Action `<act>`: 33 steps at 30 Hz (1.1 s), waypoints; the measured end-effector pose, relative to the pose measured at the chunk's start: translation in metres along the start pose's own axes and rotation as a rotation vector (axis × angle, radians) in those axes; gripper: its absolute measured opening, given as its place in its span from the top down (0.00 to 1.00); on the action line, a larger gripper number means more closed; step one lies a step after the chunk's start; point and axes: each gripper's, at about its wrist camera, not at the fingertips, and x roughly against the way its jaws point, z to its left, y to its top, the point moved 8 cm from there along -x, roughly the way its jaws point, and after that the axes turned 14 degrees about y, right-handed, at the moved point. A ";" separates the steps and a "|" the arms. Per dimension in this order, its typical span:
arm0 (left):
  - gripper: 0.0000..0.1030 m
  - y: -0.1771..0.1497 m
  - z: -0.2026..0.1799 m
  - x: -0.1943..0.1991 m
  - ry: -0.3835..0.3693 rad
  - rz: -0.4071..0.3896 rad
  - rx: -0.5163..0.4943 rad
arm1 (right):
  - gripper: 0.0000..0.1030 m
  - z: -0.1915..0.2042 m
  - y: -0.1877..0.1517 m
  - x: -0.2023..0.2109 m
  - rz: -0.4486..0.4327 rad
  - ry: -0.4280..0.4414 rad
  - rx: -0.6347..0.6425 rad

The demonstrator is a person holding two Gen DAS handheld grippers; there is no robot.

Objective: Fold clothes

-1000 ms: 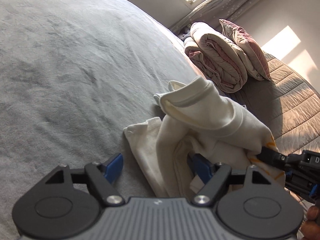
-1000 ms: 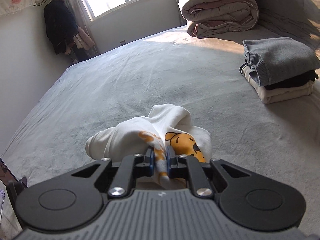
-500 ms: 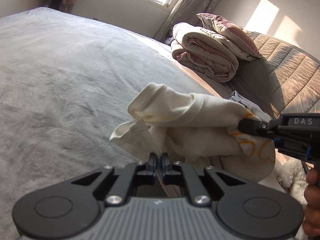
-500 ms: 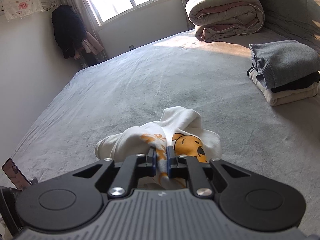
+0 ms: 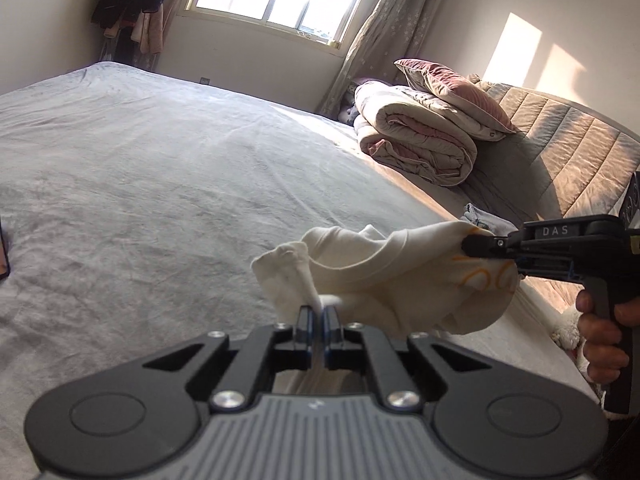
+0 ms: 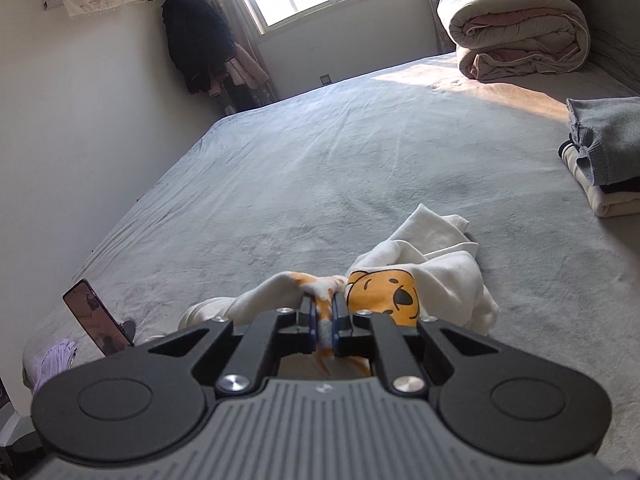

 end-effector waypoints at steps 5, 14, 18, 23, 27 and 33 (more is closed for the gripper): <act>0.96 0.002 0.034 -0.001 0.086 -0.021 0.038 | 0.90 0.026 -0.010 -0.014 0.024 0.066 0.035; 0.96 0.046 0.062 -0.035 0.248 -0.130 0.062 | 0.90 0.040 0.015 -0.052 -0.017 0.039 0.130; 0.96 0.063 0.066 -0.061 0.277 -0.130 0.076 | 0.90 0.041 0.033 -0.070 -0.030 0.003 0.149; 0.96 0.083 0.070 -0.079 0.318 -0.161 0.116 | 0.90 0.040 0.051 -0.099 -0.037 -0.030 0.160; 0.96 0.094 0.071 -0.092 0.347 -0.181 0.127 | 0.90 0.036 0.059 -0.122 -0.030 -0.039 0.146; 0.95 0.087 0.081 -0.116 0.369 -0.119 0.163 | 0.90 0.030 0.056 -0.153 0.012 -0.042 0.149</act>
